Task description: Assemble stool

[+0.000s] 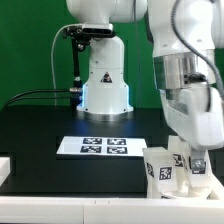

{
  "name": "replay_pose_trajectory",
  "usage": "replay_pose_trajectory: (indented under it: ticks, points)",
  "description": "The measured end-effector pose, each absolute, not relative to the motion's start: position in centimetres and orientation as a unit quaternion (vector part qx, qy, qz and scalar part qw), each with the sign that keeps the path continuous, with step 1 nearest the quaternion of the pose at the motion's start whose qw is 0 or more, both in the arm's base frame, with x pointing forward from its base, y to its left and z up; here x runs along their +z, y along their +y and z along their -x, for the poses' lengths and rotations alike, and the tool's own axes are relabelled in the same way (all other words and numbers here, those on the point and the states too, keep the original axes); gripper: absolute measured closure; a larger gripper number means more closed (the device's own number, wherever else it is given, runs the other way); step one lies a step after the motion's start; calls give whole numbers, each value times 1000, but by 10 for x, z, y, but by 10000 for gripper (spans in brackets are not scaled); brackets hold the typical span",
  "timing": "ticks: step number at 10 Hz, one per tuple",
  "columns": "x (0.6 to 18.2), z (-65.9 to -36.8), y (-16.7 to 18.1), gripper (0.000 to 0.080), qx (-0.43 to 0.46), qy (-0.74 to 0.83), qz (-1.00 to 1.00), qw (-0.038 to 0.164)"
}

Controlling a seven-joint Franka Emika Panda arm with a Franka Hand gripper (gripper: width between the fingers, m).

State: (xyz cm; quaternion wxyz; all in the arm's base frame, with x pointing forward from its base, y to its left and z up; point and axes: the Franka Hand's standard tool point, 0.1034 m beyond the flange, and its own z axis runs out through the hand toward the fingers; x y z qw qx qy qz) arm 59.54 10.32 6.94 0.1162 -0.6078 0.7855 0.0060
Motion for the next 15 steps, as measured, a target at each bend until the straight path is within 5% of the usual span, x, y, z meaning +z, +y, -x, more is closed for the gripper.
replay_pose_trajectory:
  ticks: [5,6,7,9,13,15]
  points:
    - [70,-596,106,466,6,810,573,127]
    - [74,-598,103,287,3,792,596,130]
    - [83,-602,101,194,-2,780,611,137]
    - [102,-606,106,158,-13,704,694,148]
    - [103,-604,108,150,-33,606,782,145]
    - [110,-596,110,150,-9,498,859,118]
